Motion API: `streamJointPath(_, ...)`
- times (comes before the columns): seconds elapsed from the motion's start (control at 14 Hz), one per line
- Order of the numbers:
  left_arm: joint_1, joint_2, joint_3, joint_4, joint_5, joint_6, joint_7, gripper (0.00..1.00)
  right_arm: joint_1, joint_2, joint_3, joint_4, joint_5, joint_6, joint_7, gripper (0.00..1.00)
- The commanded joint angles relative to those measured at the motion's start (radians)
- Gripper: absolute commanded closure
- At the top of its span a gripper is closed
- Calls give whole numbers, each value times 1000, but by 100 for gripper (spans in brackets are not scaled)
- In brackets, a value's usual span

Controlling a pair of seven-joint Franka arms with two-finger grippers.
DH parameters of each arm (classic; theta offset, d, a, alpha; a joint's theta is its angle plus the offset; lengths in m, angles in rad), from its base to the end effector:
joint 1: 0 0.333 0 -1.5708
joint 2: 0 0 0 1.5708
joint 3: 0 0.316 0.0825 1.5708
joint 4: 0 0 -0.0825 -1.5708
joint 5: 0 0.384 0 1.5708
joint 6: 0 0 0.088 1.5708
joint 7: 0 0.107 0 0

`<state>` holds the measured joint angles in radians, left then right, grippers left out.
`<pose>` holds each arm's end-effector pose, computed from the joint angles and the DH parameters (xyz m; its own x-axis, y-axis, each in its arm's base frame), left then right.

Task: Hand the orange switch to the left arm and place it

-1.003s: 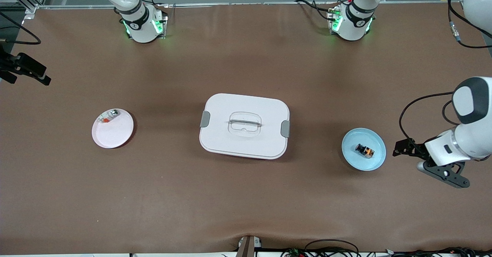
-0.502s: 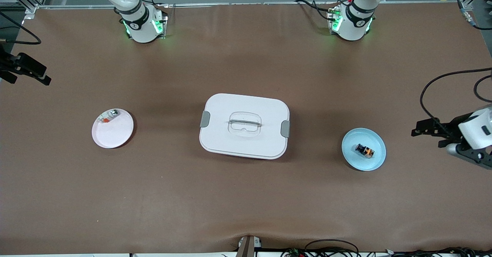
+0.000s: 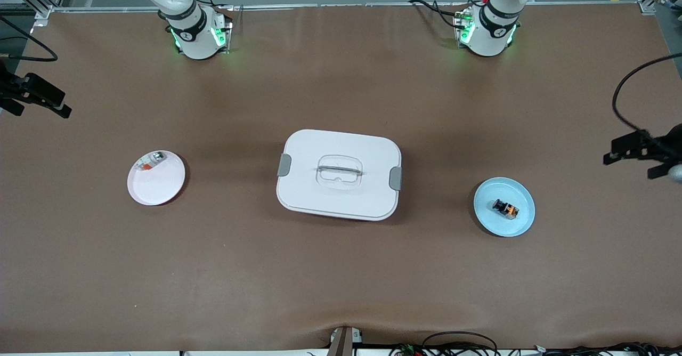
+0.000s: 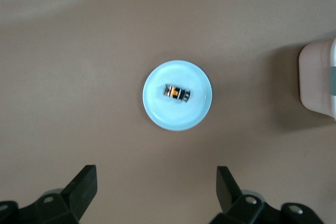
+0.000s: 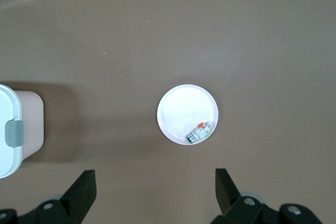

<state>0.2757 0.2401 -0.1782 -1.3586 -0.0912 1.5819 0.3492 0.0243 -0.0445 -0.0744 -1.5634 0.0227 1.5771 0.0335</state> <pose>0.6233 0.0652 0.5865 0.9700 -0.2407 0.0331 -0.2429 -0.9614 0.1294 0.5411 -0.0257 0.6529 0.9949 -0.0837 0.0571 -0.0822 -0.9962 -0.0279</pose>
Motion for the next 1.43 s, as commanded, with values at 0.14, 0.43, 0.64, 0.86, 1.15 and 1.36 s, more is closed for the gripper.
streamJointPath(0.14, -104, -108, 123, -65, -13, -71, -171, 0, -15, 9, 15, 22, -13, -15, -9, 0)
streamJointPath(0.43, -266, -153, 187, -109, 86, -71, -326, 0, -15, 9, 15, 22, -13, -15, -9, 0)
streamJointPath(0.64, -280, -174, 181, -138, 114, -79, -346, 0, -15, 9, 15, 22, -12, -15, -9, 0)
streamJointPath(0.86, -277, -162, 181, -131, 105, -83, -352, 0, -14, 9, 15, 22, -12, -15, -9, 0)
streamJointPath(1.15, -253, -151, 190, -109, 96, -131, -345, 0, -14, 11, 15, 22, -12, -15, -9, 0)
streamJointPath(1.36, -228, -145, 189, -103, 88, -131, -346, 0, -14, 9, 15, 22, -13, -15, -9, 0)
